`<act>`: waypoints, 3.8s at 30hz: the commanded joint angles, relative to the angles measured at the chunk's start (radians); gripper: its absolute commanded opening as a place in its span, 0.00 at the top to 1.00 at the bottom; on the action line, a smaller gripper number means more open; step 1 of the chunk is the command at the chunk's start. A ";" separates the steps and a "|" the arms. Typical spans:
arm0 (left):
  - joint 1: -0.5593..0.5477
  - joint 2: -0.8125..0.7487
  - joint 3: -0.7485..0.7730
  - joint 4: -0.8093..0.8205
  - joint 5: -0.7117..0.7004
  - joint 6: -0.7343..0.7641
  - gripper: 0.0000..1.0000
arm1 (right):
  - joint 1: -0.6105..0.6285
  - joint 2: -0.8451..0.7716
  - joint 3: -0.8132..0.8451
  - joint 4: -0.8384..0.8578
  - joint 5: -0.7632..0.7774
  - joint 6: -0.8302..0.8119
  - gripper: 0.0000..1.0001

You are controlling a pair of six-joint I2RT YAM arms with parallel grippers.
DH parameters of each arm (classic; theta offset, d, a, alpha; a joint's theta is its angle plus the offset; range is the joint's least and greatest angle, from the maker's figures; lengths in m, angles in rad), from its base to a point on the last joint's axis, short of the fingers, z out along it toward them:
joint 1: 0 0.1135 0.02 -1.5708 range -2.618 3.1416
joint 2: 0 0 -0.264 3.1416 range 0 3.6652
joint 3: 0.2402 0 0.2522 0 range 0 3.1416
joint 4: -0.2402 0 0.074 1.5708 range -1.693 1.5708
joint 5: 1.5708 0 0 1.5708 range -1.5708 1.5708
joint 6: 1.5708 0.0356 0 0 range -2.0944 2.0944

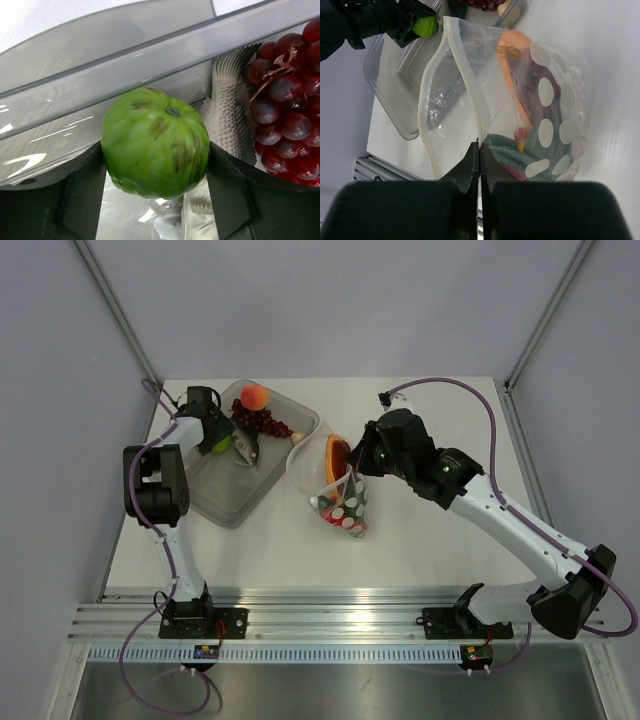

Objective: Place the food in the zip-top bag and seal the zipper
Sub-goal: Pick up the fake fruit from the bin, then place the fake fruit in the zipper food storage bag, then pick up the fake fruit from the bin.

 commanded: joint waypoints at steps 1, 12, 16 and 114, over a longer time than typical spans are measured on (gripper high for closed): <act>0.003 -0.033 0.024 0.048 -0.020 0.007 0.36 | -0.005 -0.010 0.001 0.055 -0.006 0.016 1.00; -0.015 -0.440 -0.174 -0.042 0.024 0.094 0.55 | -0.005 0.008 -0.013 0.101 -0.043 0.034 1.00; -0.031 -0.587 -0.178 -0.136 0.214 0.149 0.55 | -0.005 0.034 -0.002 0.127 -0.062 0.036 1.00; -0.279 0.309 0.521 -0.225 0.431 0.116 0.34 | -0.005 0.040 0.027 0.042 -0.034 0.010 1.00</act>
